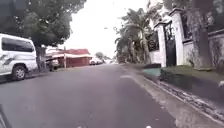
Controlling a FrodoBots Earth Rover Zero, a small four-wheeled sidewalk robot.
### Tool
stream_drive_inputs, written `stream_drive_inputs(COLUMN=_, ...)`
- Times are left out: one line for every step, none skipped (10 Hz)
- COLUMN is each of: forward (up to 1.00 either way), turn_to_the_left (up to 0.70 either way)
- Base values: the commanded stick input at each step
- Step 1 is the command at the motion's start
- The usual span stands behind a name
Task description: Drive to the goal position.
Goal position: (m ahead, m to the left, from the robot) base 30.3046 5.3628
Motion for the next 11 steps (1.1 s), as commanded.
stream_drive_inputs(forward=1.00, turn_to_the_left=0.00)
stream_drive_inputs(forward=1.00, turn_to_the_left=0.00)
stream_drive_inputs(forward=1.00, turn_to_the_left=0.00)
stream_drive_inputs(forward=1.00, turn_to_the_left=0.00)
stream_drive_inputs(forward=1.00, turn_to_the_left=0.00)
stream_drive_inputs(forward=1.00, turn_to_the_left=0.00)
stream_drive_inputs(forward=1.00, turn_to_the_left=0.00)
stream_drive_inputs(forward=1.00, turn_to_the_left=0.00)
stream_drive_inputs(forward=1.00, turn_to_the_left=0.00)
stream_drive_inputs(forward=1.00, turn_to_the_left=0.00)
stream_drive_inputs(forward=1.00, turn_to_the_left=0.00)
